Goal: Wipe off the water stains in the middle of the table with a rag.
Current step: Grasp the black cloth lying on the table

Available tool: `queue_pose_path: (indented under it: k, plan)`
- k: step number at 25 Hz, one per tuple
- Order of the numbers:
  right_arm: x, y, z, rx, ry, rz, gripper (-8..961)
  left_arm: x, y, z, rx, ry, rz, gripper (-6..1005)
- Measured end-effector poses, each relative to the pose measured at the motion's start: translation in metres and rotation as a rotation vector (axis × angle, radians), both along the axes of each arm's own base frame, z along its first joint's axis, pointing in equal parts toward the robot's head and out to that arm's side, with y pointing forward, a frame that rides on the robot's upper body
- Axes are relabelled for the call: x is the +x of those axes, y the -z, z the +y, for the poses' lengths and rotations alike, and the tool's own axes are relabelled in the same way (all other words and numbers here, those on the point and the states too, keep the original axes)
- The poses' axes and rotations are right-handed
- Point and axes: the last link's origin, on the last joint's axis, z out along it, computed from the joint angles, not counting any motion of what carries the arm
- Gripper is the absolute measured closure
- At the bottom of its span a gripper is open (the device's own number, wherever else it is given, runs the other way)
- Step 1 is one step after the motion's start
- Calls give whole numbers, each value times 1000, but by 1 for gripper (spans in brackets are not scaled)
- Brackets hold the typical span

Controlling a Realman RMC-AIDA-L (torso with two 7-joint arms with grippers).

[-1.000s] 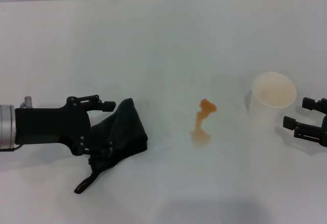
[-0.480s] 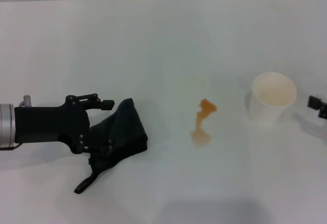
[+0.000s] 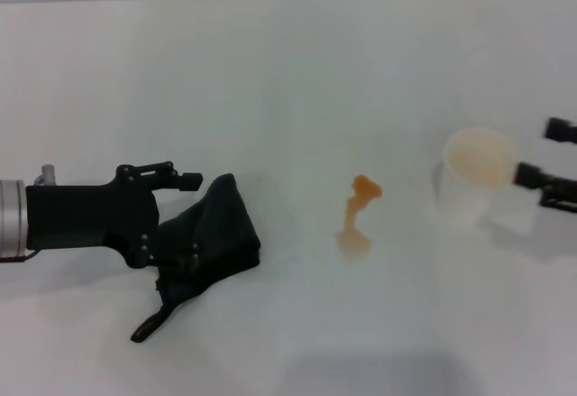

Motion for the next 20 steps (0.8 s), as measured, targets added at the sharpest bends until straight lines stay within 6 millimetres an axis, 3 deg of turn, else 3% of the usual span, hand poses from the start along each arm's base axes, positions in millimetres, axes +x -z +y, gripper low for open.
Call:
queue_pose_path:
  k: [8, 20]
  plan:
    - [-53, 32, 22, -166, -160, -32, 97, -1, 0, 1, 6, 1, 5, 111]
    - [-80, 55, 31, -266, -206, -164, 127, -4, -2, 4, 16, -21, 21, 111]
